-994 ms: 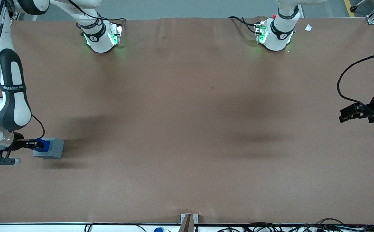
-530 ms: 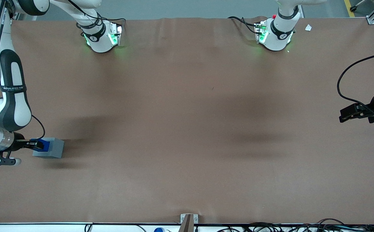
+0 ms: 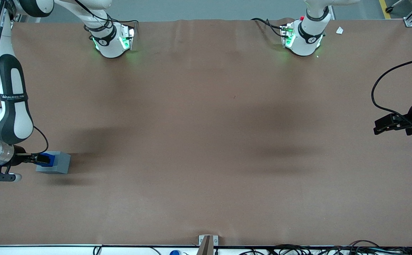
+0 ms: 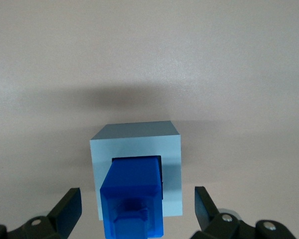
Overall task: Insert blue part into gray base with right arm
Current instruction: 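Open the right gripper and raise it off the block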
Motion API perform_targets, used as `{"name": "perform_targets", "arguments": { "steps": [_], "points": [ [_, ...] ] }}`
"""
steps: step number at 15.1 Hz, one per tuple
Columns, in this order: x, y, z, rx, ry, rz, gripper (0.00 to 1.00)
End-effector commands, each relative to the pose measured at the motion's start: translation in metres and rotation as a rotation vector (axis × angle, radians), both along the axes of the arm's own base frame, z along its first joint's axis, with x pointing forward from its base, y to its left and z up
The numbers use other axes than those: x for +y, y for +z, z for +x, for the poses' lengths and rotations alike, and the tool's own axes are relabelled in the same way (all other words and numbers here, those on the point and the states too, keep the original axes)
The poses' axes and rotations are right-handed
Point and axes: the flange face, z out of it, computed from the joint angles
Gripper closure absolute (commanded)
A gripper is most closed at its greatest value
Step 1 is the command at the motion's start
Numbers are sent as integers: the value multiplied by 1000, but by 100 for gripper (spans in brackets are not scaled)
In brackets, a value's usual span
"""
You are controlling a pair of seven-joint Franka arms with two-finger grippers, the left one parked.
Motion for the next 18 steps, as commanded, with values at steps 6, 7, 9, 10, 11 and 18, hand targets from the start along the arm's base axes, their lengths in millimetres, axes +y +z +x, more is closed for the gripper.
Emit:
{"name": "perform_targets", "arguments": {
  "steps": [6,7,9,10,11,18],
  "points": [
    [10,81,2,47,20,28,0],
    [14,103,-1,40,25,27,0],
    [25,145,-9,11,18,28,0],
    [31,165,-16,12,-2,34,0],
    [40,180,-22,22,-9,41,0],
    [145,306,-81,-2,-42,61,0]
  ]
}}
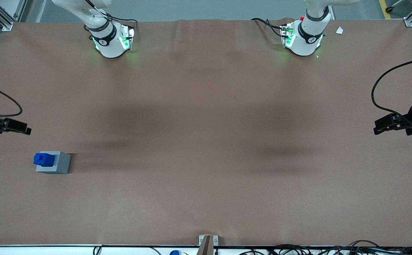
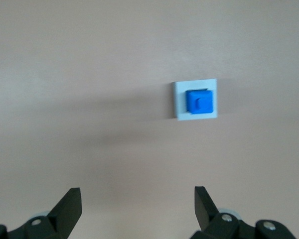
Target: Insert blue part into gray base with right arm
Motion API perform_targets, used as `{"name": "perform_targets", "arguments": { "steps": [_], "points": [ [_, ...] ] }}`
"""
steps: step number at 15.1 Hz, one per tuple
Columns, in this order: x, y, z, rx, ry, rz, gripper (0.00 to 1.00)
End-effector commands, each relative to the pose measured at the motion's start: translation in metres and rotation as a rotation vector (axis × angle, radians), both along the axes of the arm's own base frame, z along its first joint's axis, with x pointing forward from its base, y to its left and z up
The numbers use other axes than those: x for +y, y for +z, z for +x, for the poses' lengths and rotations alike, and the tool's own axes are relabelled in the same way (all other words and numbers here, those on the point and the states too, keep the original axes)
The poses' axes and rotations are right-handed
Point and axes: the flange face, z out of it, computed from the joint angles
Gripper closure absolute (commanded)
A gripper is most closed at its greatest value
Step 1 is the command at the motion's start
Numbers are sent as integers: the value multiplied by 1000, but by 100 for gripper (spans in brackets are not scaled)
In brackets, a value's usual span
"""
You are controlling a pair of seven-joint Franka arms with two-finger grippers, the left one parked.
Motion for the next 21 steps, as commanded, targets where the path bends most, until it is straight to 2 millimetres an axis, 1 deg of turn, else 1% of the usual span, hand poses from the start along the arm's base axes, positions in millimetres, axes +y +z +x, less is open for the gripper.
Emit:
{"name": "perform_targets", "arguments": {
  "steps": [1,2,3,5,8,10,12,15,19,21],
  "points": [
    [38,43,-36,-20,-33,7,0],
    [53,54,-47,-35,-35,9,0],
    [61,62,-58,-59,-20,14,0],
    [63,70,-76,-87,-13,22,0],
    [62,74,-96,-83,-9,26,0],
    [62,71,-107,-76,-4,22,0],
    [59,67,-112,-65,-5,20,0],
    [57,64,-114,-59,-8,19,0],
    [49,70,-112,-68,-17,0,0],
    [49,75,-112,-74,-17,-1,0]
  ]
}}
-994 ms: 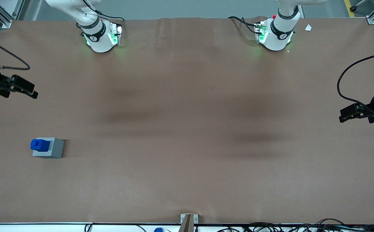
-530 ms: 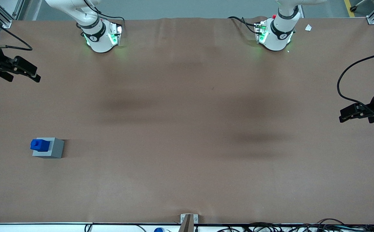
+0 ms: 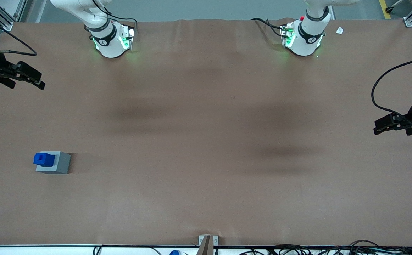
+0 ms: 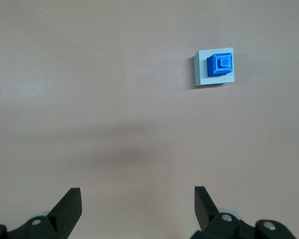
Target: Insert blue part into gray base with right arm
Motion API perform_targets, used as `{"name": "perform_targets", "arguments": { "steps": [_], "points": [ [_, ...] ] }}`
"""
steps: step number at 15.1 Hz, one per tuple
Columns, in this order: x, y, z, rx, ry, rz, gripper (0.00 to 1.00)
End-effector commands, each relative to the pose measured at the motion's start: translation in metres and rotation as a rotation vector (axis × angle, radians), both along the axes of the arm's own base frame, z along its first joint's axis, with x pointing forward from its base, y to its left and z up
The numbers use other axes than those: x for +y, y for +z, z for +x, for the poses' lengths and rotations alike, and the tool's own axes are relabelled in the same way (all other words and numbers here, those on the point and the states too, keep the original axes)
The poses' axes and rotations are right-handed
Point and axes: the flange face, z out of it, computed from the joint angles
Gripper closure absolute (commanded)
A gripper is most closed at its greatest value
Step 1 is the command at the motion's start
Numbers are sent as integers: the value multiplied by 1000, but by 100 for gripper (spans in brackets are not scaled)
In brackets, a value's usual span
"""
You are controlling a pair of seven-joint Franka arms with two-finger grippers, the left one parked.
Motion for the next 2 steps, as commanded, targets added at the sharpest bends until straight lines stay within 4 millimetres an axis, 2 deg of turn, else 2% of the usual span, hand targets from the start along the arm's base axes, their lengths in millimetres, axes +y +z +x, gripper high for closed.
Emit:
{"name": "perform_targets", "arguments": {
  "steps": [1,2],
  "points": [
    [-3,9,-8,-18,-5,-11,0],
    [-3,9,-8,-18,-7,-11,0]
  ]
}}
